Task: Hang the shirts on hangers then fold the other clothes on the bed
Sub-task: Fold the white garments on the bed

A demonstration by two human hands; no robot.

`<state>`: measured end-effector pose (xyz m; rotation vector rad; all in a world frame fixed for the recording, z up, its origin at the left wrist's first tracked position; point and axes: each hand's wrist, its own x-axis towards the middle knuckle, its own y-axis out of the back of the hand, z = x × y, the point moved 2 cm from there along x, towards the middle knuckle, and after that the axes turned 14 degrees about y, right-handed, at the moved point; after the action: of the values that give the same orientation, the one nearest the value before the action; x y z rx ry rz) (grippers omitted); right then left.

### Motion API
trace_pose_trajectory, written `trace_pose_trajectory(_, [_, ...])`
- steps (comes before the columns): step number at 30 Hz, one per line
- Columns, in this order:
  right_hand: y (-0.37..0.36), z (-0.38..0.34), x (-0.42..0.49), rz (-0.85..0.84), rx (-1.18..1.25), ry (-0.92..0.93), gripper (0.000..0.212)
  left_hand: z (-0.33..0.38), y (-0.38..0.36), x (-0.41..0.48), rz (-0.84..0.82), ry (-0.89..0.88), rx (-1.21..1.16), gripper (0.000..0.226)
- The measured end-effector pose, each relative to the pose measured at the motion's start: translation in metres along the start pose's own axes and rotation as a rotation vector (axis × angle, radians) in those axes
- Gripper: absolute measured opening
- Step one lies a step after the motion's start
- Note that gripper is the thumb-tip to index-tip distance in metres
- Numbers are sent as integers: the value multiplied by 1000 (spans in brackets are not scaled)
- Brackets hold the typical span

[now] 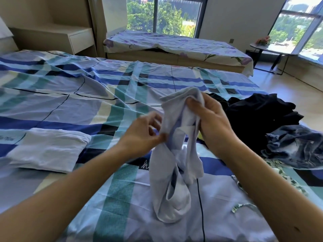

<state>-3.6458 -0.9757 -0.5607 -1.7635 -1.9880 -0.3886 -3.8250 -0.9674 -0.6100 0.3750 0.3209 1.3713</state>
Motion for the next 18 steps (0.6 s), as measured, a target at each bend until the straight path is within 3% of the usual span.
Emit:
trace_pose_trajectory(3, [3,-7,1,75,183,-64,21,-20,-14,4,68,24,260,7])
trace_pose_trajectory(6, [6,-12,-1,132,258,-111,17,-36,-25,6,36,89,231,17])
trace_pose_trajectory(8, [14,-16,1,192,230,-97,12,-40,-23,9,56,138,136,20])
trace_pose_trajectory(12, [46,-25,7,431,106,-64,19,-26,2,20,137,265,-269,7])
trace_pose_trajectory(15, [70,-25,5,513,-38,-57,36,-13,28,21,305,130,-167,23])
trace_pose_trajectory(18, [81,-25,4,503,-203,-44,43,-1,43,15,390,8,-62,18])
